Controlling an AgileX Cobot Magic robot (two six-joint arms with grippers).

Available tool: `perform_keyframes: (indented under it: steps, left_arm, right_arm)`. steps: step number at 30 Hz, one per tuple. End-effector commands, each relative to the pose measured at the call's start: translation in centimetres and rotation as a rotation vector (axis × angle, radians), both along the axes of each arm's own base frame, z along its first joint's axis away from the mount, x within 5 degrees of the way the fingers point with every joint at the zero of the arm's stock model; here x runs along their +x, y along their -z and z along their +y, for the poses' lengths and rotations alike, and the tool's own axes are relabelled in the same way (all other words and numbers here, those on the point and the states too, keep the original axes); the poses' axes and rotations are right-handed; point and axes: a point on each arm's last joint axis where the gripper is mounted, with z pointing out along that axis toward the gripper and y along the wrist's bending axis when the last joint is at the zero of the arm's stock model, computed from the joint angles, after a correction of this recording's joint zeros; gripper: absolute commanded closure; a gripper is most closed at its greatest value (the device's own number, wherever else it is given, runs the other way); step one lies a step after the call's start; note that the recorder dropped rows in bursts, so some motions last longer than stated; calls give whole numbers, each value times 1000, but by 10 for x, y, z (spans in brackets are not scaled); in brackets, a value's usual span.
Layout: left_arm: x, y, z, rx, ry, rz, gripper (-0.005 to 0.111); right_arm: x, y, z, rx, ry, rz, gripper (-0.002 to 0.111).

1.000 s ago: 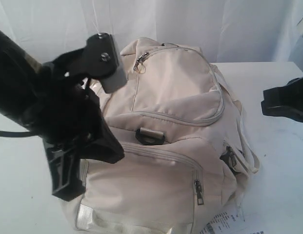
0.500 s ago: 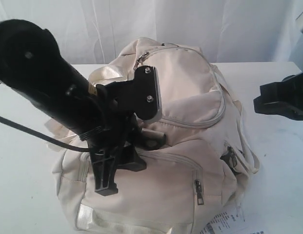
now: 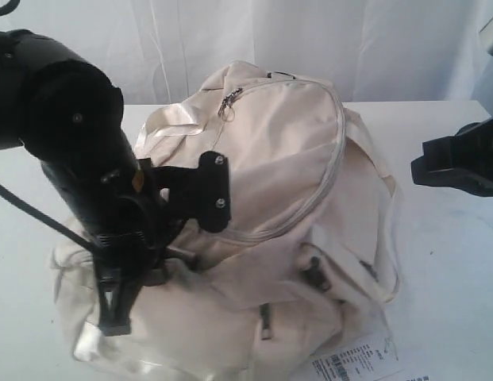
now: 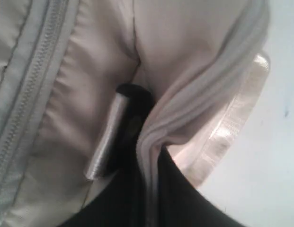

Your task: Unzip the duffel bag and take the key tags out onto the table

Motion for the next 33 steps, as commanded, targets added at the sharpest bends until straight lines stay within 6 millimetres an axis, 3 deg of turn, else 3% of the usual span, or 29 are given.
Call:
perform_keyframes:
  steps: [1, 7, 15, 19, 25, 29, 32, 33]
  left_arm:
    - [1, 1, 41, 419, -55, 7, 107]
    - [3, 3, 70, 567, -83, -65, 107]
    - [-17, -10, 107, 496, -187, -97, 107]
    - [-26, -22, 111, 387, -202, -133, 107]
    - [-33, -30, 101, 136, -247, -153, 105]
    - [-39, -30, 94, 38, -260, -101, 88]
    - [-41, -34, 90, -52, -274, -96, 55]
    - [-41, -35, 89, -66, -291, -98, 50]
  right_arm:
    - [0, -1, 0, 0, -7, -6, 108]
    - [0, -1, 0, -4, -14, -7, 108]
    - [-1, -1, 1, 8, -21, 6, 108]
    - [-3, -1, 4, 14, -42, 9, 108]
    - [-5, -2, 14, -30, -141, -65, 108]
    - [-3, -2, 17, -51, -163, -116, 108]
    - [7, -8, 20, -53, -152, -137, 108]
    - [9, -12, 20, -51, -153, -146, 108]
